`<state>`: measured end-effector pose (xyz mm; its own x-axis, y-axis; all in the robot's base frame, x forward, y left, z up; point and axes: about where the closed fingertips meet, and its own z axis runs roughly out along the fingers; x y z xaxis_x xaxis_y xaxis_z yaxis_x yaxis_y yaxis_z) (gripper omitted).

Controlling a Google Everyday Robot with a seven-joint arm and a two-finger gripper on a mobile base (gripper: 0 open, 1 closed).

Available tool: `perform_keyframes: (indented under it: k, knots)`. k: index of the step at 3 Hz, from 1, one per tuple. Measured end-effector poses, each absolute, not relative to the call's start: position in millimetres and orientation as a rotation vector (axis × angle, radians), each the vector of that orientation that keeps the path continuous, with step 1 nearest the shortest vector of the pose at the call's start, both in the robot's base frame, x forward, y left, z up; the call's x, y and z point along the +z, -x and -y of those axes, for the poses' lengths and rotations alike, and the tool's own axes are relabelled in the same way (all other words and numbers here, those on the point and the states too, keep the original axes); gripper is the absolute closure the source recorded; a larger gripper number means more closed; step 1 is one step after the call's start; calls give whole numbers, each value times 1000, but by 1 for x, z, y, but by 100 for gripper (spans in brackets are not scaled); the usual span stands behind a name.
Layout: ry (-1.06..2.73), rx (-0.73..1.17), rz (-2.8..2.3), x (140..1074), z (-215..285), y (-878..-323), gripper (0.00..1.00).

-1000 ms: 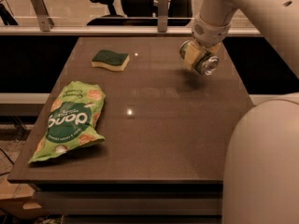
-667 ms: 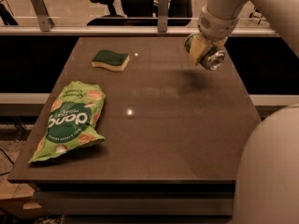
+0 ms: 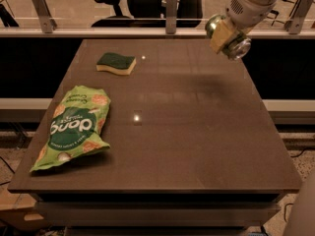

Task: Place green can upright

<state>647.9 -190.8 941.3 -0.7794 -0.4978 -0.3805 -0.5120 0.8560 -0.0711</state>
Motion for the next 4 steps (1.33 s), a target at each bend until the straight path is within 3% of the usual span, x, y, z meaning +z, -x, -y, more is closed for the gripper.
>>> perform_keyframes:
  k: [4]
  knots:
    - [869,256,-2182,1012,193,-648,100]
